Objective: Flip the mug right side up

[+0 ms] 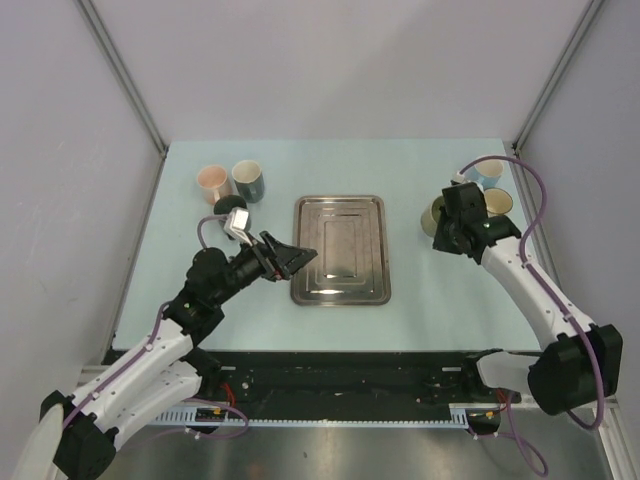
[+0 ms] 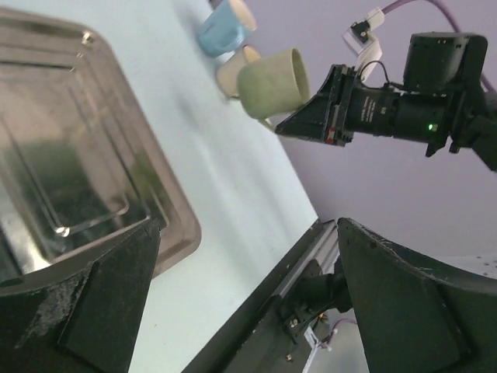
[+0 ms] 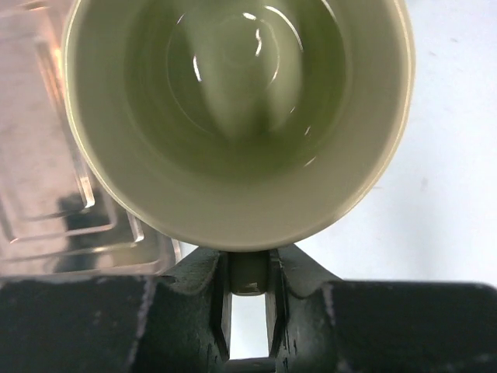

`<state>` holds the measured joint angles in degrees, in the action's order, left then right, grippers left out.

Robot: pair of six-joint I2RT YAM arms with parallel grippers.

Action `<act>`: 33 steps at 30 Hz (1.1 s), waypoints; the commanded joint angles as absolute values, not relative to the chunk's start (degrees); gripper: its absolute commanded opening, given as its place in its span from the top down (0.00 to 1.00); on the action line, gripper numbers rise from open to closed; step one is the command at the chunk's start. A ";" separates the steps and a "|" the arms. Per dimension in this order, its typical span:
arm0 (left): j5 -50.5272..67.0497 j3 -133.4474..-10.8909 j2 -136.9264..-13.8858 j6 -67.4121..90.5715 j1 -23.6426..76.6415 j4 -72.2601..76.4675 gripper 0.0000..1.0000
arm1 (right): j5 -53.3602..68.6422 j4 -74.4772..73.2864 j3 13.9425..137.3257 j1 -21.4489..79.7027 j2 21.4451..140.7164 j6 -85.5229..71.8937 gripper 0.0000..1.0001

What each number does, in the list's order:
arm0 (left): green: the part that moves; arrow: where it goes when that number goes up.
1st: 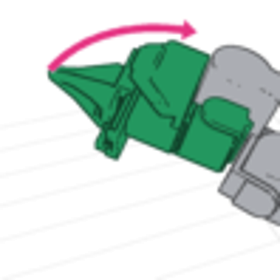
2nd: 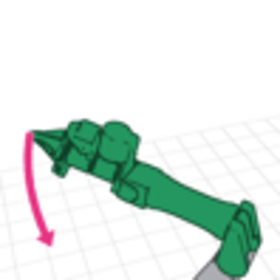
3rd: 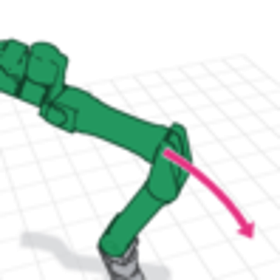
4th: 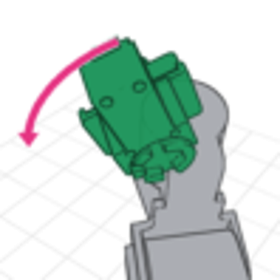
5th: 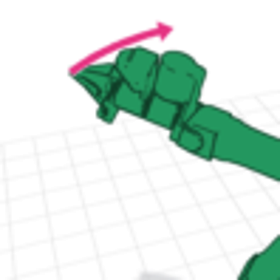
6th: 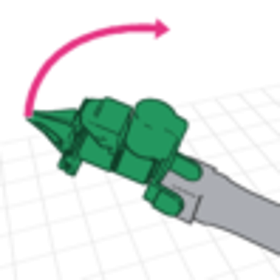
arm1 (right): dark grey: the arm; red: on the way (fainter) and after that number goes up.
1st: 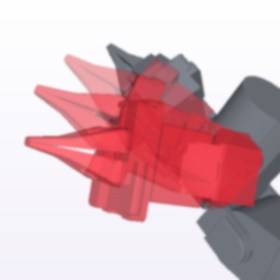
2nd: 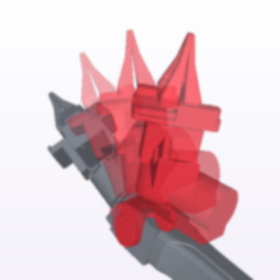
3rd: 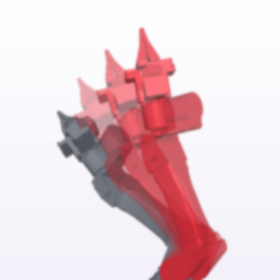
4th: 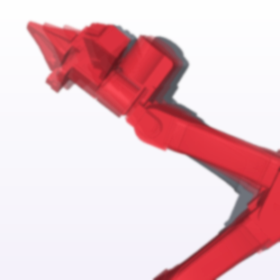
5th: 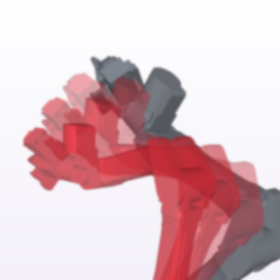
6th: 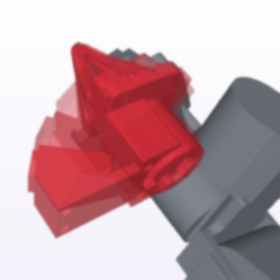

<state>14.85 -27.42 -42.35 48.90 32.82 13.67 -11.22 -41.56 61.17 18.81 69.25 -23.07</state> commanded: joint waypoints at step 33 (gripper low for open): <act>11.43 -23.99 -39.29 45.09 32.78 4.13 0.00 | -12.40 -33.05 62.75 3.08 94.48 -23.20 0.98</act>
<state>12.14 -24.10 -40.51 46.37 32.84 3.86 -12.16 -36.69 61.32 4.54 92.86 -22.17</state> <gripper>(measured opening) 0.996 0.207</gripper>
